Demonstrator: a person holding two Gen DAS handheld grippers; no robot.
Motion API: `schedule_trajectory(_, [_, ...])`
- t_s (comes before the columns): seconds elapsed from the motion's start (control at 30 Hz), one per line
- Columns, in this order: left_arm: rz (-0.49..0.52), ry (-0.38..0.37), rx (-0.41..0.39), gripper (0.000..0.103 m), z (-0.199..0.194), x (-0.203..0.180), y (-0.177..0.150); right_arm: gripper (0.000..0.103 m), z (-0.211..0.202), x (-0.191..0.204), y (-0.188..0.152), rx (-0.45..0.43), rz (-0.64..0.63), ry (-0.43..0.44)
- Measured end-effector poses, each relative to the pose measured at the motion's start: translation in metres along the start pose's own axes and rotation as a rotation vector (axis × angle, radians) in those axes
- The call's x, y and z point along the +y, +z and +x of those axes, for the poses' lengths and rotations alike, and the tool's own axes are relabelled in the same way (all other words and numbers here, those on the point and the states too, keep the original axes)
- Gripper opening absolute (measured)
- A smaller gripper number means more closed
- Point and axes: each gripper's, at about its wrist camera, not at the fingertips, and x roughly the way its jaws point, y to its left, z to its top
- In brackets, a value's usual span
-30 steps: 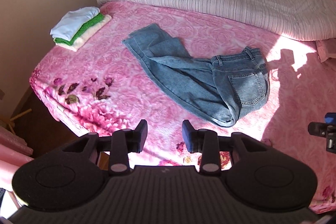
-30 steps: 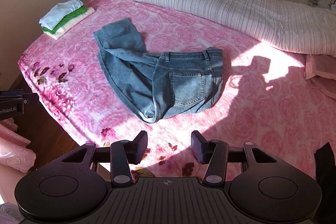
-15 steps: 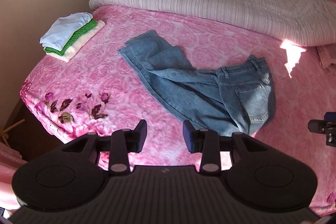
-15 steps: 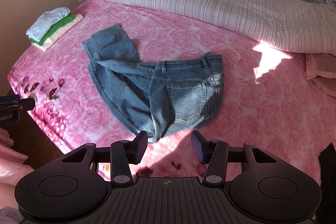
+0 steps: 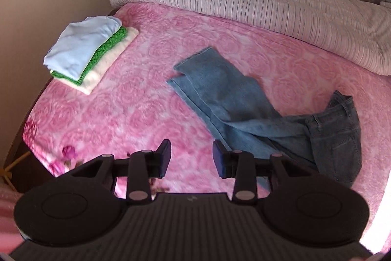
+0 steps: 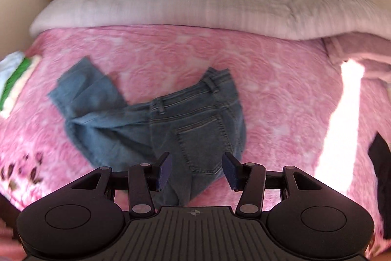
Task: Fold clothes
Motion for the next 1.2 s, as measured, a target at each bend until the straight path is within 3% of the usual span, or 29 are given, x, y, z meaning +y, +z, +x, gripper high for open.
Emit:
schedule_trajectory(0.13, [0.06,-0.037,0.04,0.033,0.038,0.011,0.027,0.05,0.008,0.015,0.008,-0.003,0.038,-0.053])
schedule_trajectory(0.4, [0.131,-0.136,0.161,0.033,0.122,0.008,0.039,0.05,0.034,0.06,0.001,0.074,0.012,-0.143])
schedule_trajectory(0.53, [0.058,-0.16,0.245,0.033,0.158,0.019,0.035,0.05,0.063,0.07,-0.009,0.129,0.005,-0.151])
schedule_trajectory(0.7, [0.016,-0.146,0.259,0.033,0.184,0.036,0.024,0.05,0.107,0.076,-0.012,0.165,-0.004,-0.145])
schedule_trajectory(0.97, [-0.082,-0.139,0.208,0.034,0.226,0.06,0.011,0.051,0.201,0.106,-0.009,0.053,-0.146,-0.166])
schedule_trajectory(1.2, [-0.34,-0.193,0.177,0.035,0.286,0.084,0.017,0.052,0.259,0.127,-0.009,0.006,-0.257,-0.186])
